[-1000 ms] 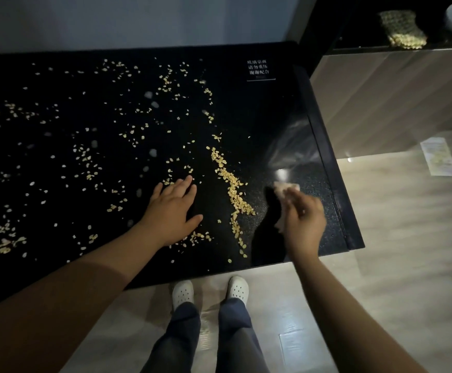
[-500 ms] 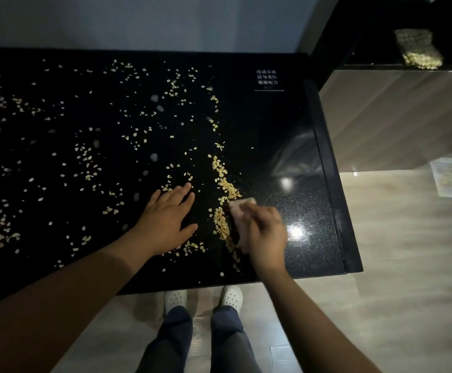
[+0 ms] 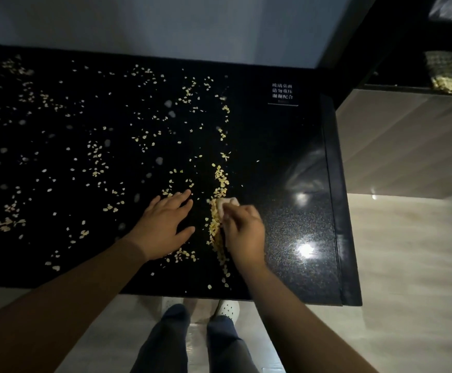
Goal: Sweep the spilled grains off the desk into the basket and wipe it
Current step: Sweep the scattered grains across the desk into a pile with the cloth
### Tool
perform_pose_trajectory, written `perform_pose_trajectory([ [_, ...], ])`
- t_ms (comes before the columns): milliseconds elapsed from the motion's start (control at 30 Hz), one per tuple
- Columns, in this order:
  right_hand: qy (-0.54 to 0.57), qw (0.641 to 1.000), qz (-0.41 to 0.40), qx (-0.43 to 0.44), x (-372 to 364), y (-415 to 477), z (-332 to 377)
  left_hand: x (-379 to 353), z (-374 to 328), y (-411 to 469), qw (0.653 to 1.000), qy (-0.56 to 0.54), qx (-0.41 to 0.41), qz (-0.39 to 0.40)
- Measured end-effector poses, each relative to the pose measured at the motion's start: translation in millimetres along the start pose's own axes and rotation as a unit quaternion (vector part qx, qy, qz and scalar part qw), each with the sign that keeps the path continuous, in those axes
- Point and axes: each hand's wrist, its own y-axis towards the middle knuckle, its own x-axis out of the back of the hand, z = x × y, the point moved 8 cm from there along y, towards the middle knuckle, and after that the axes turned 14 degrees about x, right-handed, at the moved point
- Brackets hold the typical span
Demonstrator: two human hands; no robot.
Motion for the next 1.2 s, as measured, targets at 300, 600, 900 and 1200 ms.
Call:
perform_pose_trajectory([
  [300, -0.012, 0.987, -0.136, -0.089, 77, 81, -42, 31, 13, 8, 0.992, -0.120, 0.024, -0.034],
  [600, -0.036, 0.998, -0.011, -0.049, -10, 95, -23, 50, 40, 46, 0.997, -0.053, 0.036, -0.033],
  [900, 0.005, 0.990, -0.113, -0.079, 23, 99, -4, 66, 67, 79, 1.000, -0.031, -0.005, -0.003],
  [1200, -0.071, 0.995, -0.054, -0.053, -33, 124, -11, 70, 67, 103, 0.999, 0.003, -0.033, -0.032],
])
